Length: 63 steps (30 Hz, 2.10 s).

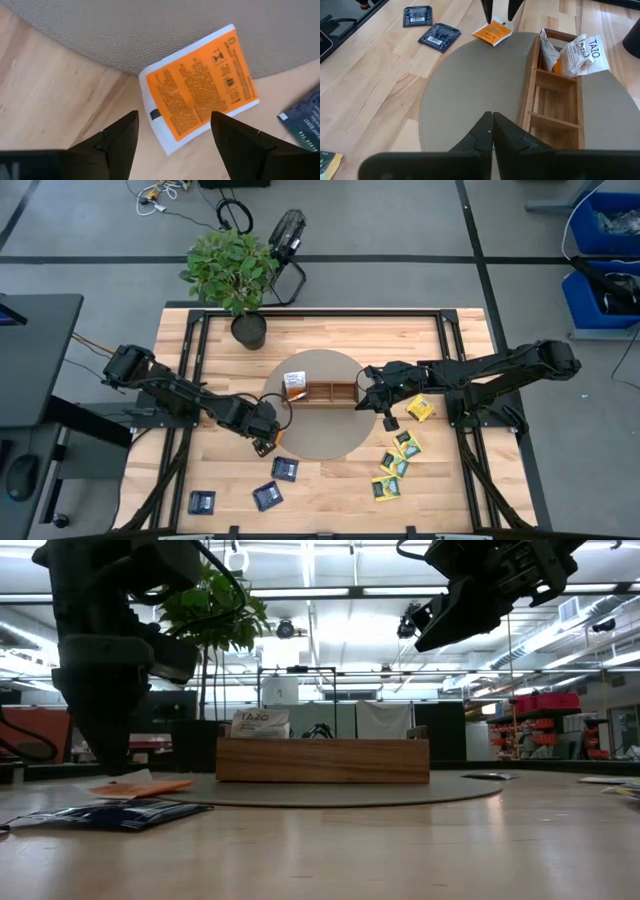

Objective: Pick & Place Tea
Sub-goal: Put the orange tea bag into the left section of the wooden organizer

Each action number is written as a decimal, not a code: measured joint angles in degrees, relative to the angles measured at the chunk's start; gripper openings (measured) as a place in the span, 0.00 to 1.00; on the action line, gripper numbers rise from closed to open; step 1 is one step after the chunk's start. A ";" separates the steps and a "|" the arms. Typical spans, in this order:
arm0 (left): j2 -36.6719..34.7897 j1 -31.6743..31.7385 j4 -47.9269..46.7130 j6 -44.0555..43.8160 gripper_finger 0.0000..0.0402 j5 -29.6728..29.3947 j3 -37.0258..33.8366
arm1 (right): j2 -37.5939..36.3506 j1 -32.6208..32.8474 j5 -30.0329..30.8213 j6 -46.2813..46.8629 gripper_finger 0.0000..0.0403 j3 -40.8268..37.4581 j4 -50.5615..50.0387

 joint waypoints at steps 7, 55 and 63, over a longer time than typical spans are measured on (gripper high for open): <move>1.16 -0.25 2.14 0.13 0.63 1.55 0.00 | 0.00 0.01 -0.01 0.00 0.04 0.00 0.00; 3.85 -7.72 -16.60 25.91 0.02 -35.94 18.71 | 0.00 0.01 -0.02 -0.88 0.04 0.00 1.85; 3.82 -11.16 -10.64 45.38 0.02 -46.96 18.78 | -0.02 0.02 -0.02 -1.48 0.04 0.00 3.03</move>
